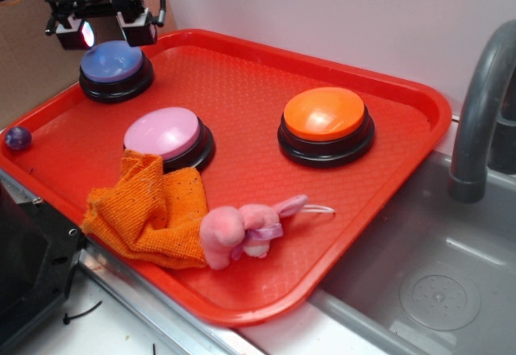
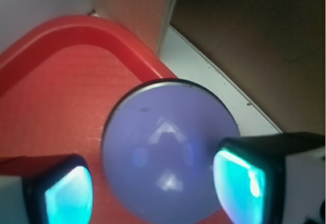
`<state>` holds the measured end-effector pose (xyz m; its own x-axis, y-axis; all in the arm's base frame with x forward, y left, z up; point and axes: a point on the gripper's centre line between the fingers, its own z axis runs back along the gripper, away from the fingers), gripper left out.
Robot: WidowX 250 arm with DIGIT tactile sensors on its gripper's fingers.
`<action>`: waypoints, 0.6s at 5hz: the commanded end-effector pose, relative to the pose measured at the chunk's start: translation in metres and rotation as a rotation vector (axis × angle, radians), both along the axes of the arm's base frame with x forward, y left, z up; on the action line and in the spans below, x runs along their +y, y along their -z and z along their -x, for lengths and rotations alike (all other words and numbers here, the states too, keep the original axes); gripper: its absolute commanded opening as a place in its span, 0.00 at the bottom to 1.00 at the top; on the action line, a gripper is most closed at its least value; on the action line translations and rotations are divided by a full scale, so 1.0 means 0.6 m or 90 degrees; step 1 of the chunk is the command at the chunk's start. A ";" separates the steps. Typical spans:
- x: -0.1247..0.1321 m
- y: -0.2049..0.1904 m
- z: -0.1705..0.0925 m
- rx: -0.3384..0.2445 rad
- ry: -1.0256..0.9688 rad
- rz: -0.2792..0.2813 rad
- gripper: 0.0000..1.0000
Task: Push the purple button.
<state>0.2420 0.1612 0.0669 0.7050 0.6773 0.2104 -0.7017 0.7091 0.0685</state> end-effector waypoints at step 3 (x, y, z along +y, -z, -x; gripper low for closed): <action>0.004 0.001 -0.002 0.040 0.008 -0.004 1.00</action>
